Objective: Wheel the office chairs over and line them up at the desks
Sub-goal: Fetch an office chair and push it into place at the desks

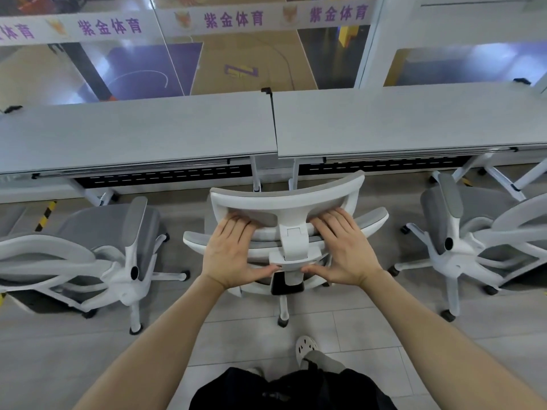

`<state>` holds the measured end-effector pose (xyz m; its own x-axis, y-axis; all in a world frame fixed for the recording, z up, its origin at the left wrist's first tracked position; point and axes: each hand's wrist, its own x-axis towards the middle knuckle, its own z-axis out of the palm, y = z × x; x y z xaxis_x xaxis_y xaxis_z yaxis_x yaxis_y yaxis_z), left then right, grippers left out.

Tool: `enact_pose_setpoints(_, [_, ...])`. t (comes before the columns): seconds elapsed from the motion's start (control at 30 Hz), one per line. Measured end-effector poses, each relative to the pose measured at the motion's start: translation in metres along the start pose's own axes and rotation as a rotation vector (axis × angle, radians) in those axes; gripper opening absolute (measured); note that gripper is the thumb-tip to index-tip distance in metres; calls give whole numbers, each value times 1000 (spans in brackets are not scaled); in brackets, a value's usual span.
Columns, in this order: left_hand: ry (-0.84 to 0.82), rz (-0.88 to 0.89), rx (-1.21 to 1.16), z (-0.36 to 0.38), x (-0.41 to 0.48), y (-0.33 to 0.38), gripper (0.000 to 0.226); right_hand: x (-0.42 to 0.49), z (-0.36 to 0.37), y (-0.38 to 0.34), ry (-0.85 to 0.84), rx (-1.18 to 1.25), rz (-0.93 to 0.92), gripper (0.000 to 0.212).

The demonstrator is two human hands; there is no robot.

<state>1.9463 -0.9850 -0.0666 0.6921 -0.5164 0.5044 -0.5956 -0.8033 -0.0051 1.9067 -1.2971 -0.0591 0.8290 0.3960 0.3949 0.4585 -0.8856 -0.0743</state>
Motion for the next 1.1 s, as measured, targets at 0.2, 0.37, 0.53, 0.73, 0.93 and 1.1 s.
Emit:
enact_pose_setpoints(0.2, [-30, 0, 18, 2, 6, -1, 100, 3, -3, 2, -34, -4, 20, 109])
enact_pose_setpoints(0.37, [-24, -2, 3, 6, 2, 2, 101, -4, 1, 1, -37, -1, 50, 109])
enact_pose_setpoints(0.53, [-40, -1, 21, 7, 5, 2, 102, -1, 1, 4, -36, 20, 45, 109])
enact_pose_setpoints(0.73, [-96, -16, 19, 6, 11, 2, 105, 2, 0, 9, -68, 23, 63, 111])
enact_pose_setpoints(0.93, [-106, -3, 10, 2, 17, -1, 105, 6, -5, 8, -121, -3, 96, 113])
enact_pose_setpoints(1.1, [-131, 2, 13, 4, 26, -4, 102, 11, -6, 9, -142, 5, 120, 113])
